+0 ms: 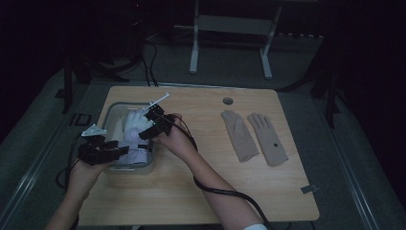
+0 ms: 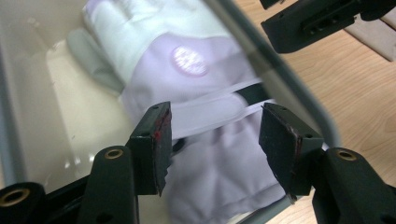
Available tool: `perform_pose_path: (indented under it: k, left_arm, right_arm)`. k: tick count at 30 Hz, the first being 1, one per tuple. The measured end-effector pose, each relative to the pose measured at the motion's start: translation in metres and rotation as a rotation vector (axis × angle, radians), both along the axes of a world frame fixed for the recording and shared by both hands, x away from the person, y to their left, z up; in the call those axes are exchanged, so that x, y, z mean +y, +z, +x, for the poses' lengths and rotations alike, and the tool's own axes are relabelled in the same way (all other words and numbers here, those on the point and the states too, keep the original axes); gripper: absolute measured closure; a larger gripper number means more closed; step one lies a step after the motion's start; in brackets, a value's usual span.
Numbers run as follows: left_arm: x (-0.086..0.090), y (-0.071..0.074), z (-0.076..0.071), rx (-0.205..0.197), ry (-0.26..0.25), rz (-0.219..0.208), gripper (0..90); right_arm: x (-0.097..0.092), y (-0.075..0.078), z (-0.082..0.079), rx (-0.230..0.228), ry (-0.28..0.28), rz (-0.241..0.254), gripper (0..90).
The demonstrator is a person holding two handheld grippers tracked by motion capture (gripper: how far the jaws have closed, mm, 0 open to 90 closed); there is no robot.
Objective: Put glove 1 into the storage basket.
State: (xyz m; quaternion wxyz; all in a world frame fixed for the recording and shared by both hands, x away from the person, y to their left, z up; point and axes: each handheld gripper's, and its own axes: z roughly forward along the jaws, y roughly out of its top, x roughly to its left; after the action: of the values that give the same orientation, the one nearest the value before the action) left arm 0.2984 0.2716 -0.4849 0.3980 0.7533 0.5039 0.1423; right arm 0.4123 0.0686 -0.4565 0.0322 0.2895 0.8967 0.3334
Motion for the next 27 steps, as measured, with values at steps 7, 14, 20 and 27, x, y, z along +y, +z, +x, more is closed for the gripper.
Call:
perform_pose_path:
  k: [7,14,20,27]
  left_arm:
    - [-0.027,0.011,-0.003,-0.057,-0.033,-0.026,46.6]
    - [-0.053,0.015,-0.004,-0.09,-0.064,-0.036,46.7]
    - [-0.075,0.016,-0.004,-0.094,-0.111,-0.037,48.0]
    - [-0.111,0.008,-0.001,-0.099,-0.197,-0.058,48.2]
  right_arm:
    - [-0.022,0.01,-0.005,-0.045,0.036,0.009,19.0]
    - [-0.056,0.014,-0.004,-0.061,0.012,0.011,17.5]
    - [-0.086,0.015,-0.002,-0.065,-0.018,0.013,16.6]
    - [-0.137,0.015,-0.003,-0.076,-0.062,0.004,15.1]
